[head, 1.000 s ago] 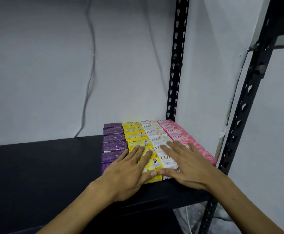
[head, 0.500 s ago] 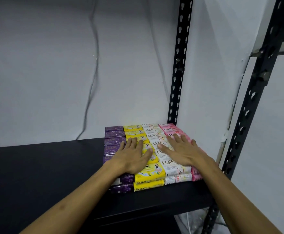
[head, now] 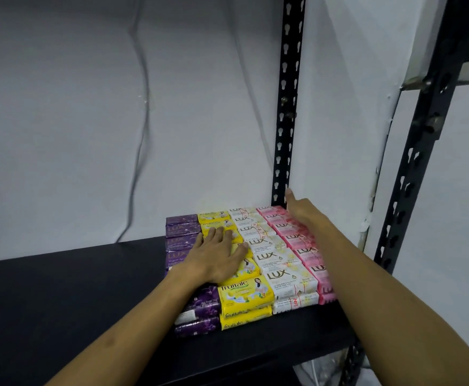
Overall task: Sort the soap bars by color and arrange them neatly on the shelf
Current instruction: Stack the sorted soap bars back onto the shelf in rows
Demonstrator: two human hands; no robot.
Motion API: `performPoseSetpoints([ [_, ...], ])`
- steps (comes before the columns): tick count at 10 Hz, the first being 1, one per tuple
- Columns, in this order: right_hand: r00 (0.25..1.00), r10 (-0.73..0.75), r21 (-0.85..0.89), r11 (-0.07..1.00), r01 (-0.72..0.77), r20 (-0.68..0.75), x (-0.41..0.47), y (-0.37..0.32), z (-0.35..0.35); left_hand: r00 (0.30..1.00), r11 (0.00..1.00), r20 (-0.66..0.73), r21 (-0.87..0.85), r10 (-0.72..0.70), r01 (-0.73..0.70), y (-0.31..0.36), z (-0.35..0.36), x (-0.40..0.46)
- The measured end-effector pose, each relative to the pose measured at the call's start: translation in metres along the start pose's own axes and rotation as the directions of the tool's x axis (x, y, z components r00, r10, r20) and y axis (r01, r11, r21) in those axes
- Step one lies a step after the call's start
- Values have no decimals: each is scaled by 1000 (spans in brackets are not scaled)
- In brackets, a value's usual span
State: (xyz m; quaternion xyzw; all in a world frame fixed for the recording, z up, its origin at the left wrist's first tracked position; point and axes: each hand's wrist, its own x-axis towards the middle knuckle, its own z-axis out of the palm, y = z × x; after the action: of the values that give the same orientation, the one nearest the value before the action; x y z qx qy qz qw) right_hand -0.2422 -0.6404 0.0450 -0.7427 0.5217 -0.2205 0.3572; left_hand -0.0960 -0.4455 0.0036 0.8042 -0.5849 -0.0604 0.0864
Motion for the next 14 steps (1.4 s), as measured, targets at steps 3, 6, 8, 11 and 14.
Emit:
performPoseSetpoints([
  [3, 963, 136, 253, 947, -196, 234, 49, 18, -12, 1000, 1000, -6, 14, 15, -15, -3, 9, 2],
  [6, 910, 199, 206, 935, -288, 365, 46, 16, -11, 1000, 1000, -4, 14, 27, -27, -4, 10, 3],
  [8, 879, 197, 223, 922, -317, 434, 37, 12, -12, 1000, 1000, -3, 9, 28, -28, -4, 10, 2],
  [11, 941, 211, 19, 974, -224, 265, 14, 16, -14, 999, 1000, -3, 1, 32, -32, -5, 9, 3],
  [14, 970, 175, -71, 984, -165, 168, -6, 18, -14, 1000, 1000, -2, 11, 27, -27, -4, 9, 4],
])
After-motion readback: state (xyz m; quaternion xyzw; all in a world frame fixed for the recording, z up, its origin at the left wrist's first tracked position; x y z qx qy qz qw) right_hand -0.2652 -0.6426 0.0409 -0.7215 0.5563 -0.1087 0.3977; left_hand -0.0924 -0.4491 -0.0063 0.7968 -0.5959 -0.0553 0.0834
